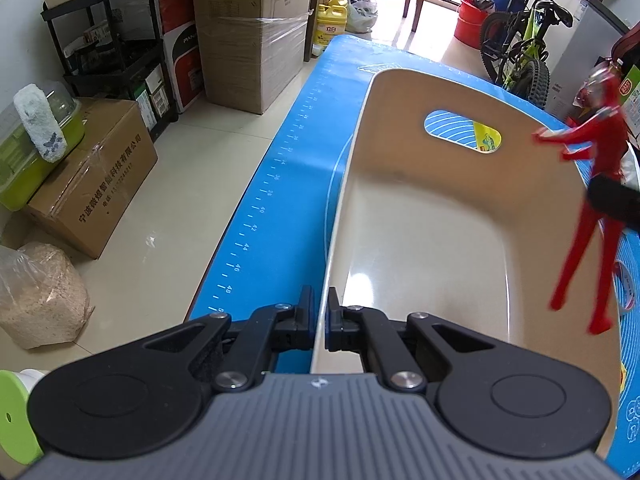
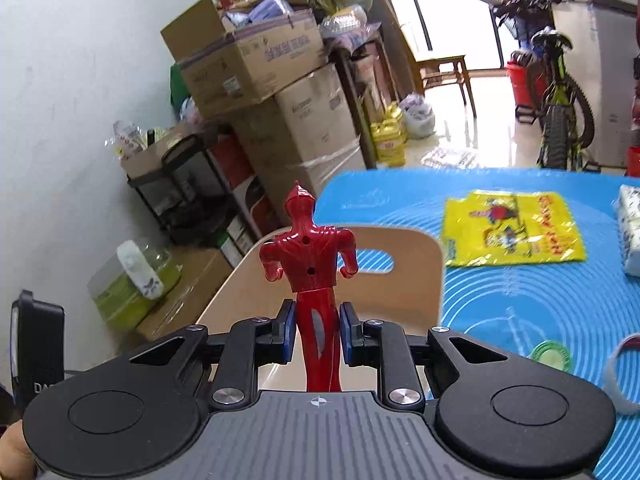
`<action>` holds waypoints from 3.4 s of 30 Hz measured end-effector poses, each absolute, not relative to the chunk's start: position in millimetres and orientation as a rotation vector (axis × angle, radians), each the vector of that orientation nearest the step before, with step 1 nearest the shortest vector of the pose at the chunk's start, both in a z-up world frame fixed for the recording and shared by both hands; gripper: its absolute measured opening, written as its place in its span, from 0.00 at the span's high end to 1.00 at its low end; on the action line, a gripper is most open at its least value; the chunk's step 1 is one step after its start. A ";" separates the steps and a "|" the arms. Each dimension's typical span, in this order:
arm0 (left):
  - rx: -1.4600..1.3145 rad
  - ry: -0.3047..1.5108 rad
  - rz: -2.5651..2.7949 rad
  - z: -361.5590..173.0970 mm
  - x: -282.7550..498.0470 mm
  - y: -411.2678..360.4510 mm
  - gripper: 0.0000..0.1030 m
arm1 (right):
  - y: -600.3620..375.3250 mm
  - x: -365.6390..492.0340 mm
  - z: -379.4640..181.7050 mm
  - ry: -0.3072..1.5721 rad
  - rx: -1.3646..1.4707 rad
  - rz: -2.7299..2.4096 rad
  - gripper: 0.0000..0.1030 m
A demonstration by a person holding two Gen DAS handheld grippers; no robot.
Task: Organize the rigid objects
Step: 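Carry the red figure into the basket and open the right tool, then move the right tool back over the mat toward the clear tape roll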
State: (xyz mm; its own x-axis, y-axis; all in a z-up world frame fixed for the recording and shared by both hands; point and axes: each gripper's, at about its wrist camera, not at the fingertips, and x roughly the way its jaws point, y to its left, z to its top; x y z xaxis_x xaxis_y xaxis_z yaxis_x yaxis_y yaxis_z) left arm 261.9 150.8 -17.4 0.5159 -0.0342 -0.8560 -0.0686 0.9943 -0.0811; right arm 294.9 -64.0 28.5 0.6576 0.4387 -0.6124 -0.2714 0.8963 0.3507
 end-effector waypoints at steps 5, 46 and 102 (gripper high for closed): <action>-0.117 1.027 0.017 -17.3 261.8 152.2 0.95 | -47.4 302.2 5.4 0.840 0.193 0.397 0.68; -0.123 1.028 0.014 -17.3 261.7 153.1 0.95 | -188.3 223.9 20.6 0.720 0.142 0.074 0.20; -0.115 1.031 0.019 -18.2 262.5 152.8 0.95 | -234.2 311.6 -85.9 0.930 0.010 0.001 0.48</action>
